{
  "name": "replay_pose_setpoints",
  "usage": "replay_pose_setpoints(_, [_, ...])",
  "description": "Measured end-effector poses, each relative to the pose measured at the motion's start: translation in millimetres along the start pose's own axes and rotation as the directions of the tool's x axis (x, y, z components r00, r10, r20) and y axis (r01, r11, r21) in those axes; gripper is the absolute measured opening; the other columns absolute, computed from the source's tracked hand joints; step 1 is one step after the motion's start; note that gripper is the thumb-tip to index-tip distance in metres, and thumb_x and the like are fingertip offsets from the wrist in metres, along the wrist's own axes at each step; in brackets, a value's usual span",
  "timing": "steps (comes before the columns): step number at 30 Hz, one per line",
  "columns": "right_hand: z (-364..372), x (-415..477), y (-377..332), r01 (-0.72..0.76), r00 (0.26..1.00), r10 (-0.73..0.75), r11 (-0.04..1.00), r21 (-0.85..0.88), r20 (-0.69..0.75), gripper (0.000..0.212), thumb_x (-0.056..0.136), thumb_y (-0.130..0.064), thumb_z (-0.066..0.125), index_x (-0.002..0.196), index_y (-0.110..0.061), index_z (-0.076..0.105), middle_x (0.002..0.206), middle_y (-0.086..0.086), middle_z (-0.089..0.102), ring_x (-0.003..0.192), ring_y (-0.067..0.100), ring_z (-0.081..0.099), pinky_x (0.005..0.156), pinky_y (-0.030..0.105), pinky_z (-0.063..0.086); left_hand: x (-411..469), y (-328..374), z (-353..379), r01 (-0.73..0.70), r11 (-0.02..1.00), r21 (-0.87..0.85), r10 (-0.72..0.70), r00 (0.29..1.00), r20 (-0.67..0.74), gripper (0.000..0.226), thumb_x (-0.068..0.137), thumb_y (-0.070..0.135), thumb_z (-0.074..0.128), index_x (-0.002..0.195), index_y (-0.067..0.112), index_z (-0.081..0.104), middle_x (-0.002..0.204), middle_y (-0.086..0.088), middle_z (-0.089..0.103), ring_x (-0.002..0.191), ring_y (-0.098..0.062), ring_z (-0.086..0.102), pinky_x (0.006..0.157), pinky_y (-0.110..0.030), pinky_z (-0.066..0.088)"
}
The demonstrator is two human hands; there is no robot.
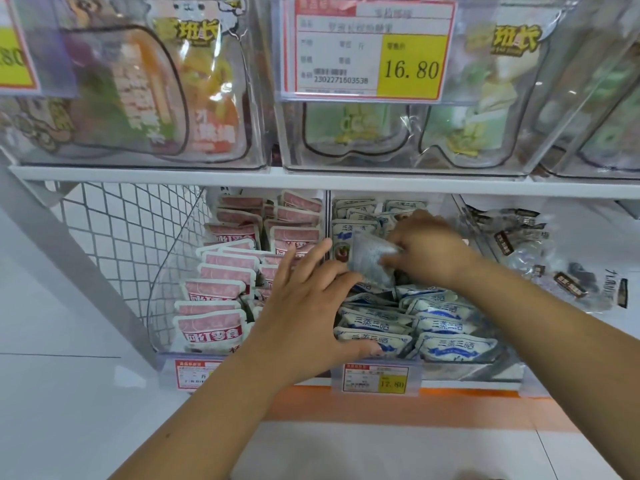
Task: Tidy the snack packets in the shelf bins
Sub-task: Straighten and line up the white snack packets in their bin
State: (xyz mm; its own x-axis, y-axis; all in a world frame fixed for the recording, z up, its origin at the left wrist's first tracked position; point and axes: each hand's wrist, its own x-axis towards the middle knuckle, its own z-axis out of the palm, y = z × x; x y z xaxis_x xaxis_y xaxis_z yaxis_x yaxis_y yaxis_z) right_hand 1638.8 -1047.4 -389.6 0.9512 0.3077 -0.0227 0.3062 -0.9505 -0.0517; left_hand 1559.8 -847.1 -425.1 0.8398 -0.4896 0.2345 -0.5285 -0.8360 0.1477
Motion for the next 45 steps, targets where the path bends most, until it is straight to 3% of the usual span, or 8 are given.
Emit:
replay_pose_setpoints(6, [1.1, -39.5, -0.8, 0.188, 0.939, 0.051, 0.750, 0.634, -0.339, 0.019, 0.081, -0.013, 0.073, 0.094, -0.026, 0.072, 0.094, -0.014, 0.068, 0.090, -0.003, 0.060, 0.083, 0.018, 0.046, 1.6, -2.0, 4.4, 0.000, 1.000, -0.030, -0.001, 1.000, -0.030, 0.074, 0.073, 0.080, 0.042, 0.130, 0.034, 0.051, 0.136, 0.011, 0.043, 0.146, -0.016, 0.003, 0.117, -0.050, -0.001])
replay_pose_setpoints(11, [18.4, -60.3, 6.6, 0.309, 0.889, -0.130, 0.878, 0.365, -0.438, 0.030, 0.073, -0.013, 0.080, 0.102, -0.022, 0.075, 0.105, -0.007, 0.070, 0.099, 0.017, 0.064, 0.091, 0.041, 0.050, -0.8, -1.0, 5.2, 0.023, 1.000, -0.016, -0.024, 0.999, -0.024, 0.074, 0.073, 0.082, 0.038, 0.130, 0.037, 0.050, 0.141, 0.011, 0.041, 0.146, -0.014, -0.002, 0.116, -0.048, -0.006])
replay_pose_setpoints(20, [32.9, -107.8, -2.5, 0.359, 0.753, -0.149, 0.910, 0.210, -0.641, 0.045, 0.076, 0.005, 0.060, 0.113, -0.018, 0.071, 0.117, -0.002, 0.067, 0.103, 0.009, 0.064, 0.080, 0.029, 0.056, -4.0, 17.2, -10.3, 0.205, 0.838, -0.507, -0.297, 0.949, -0.107, 0.072, 0.079, 0.081, 0.022, 0.093, 0.033, 0.074, 0.110, 0.028, 0.056, 0.120, -0.003, 0.029, 0.095, -0.012, 0.013])
replay_pose_setpoints(26, [33.9, -116.2, -8.5, 0.329, 0.868, 0.023, 0.721, 0.609, -0.496, 0.055, 0.080, 0.016, 0.050, 0.114, -0.023, 0.069, 0.135, -0.006, 0.055, 0.119, 0.007, 0.057, 0.098, 0.023, 0.046, -3.1, 19.8, -19.0, 0.315, 0.609, -0.728, -0.400, 0.914, 0.061, 0.006, 0.086, 0.038, 0.064, 0.088, 0.035, 0.069, 0.077, 0.015, 0.066, 0.080, -0.008, 0.058, 0.066, -0.020, 0.041])
replay_pose_setpoints(31, [6.6, -102.6, -8.9, 0.081, 0.936, 0.338, 0.062, 0.995, -0.097, 0.064, 0.079, -0.022, 0.070, 0.137, -0.029, 0.043, 0.116, -0.005, 0.064, 0.096, 0.020, 0.069, 0.081, 0.037, 0.057, -2.8, 22.6, -26.1, 0.337, 0.563, -0.754, -0.400, 0.910, 0.108, 0.010, 0.089, 0.029, 0.064, 0.093, 0.036, 0.069, 0.082, 0.016, 0.071, 0.078, -0.007, 0.065, 0.068, -0.017, 0.047])
replay_pose_setpoints(36, [1.3, -88.4, -9.7, -0.062, 0.967, 0.251, 0.059, 0.996, 0.046, 0.046, 0.083, -0.013, 0.069, 0.124, -0.022, 0.053, 0.087, 0.011, 0.072, 0.075, 0.020, 0.068, 0.061, 0.030, 0.055, 2.9, 26.6, -30.0, 0.274, 0.608, -0.745, -0.367, 0.929, 0.042, 0.014, 0.091, 0.027, 0.062, 0.099, 0.036, 0.069, 0.072, 0.021, 0.066, 0.060, 0.004, 0.055, 0.053, -0.008, 0.037])
replay_pose_setpoints(42, [-3.9, -81.7, -14.5, -0.007, 0.972, 0.227, -0.219, 0.976, 0.058, 0.026, 0.080, -0.013, 0.065, 0.104, -0.005, 0.058, 0.094, 0.016, 0.069, 0.077, 0.020, 0.068, 0.064, 0.027, 0.053, 7.7, 26.4, -30.5, 0.259, 0.483, -0.836, -0.360, 0.930, 0.079, 0.015, 0.088, 0.024, 0.067, 0.102, 0.028, 0.065, 0.094, 0.021, 0.072, 0.086, 0.002, 0.068, 0.071, -0.014, 0.051])
replay_pose_setpoints(45, [0.6, -84.0, -25.2, -0.085, 0.983, 0.151, -0.116, 0.990, 0.102, 0.031, 0.073, -0.025, 0.069, 0.099, -0.011, 0.059, 0.090, 0.002, 0.074, 0.084, 0.025, 0.069, 0.074, 0.036, 0.054, 9.6, 29.4, -30.0, 0.281, 0.411, -0.867, -0.403, 0.909, 0.104, 0.013, 0.087, 0.022, 0.068, 0.099, 0.022, 0.064, 0.089, 0.016, 0.073, 0.080, 0.001, 0.069, 0.067, -0.012, 0.051])
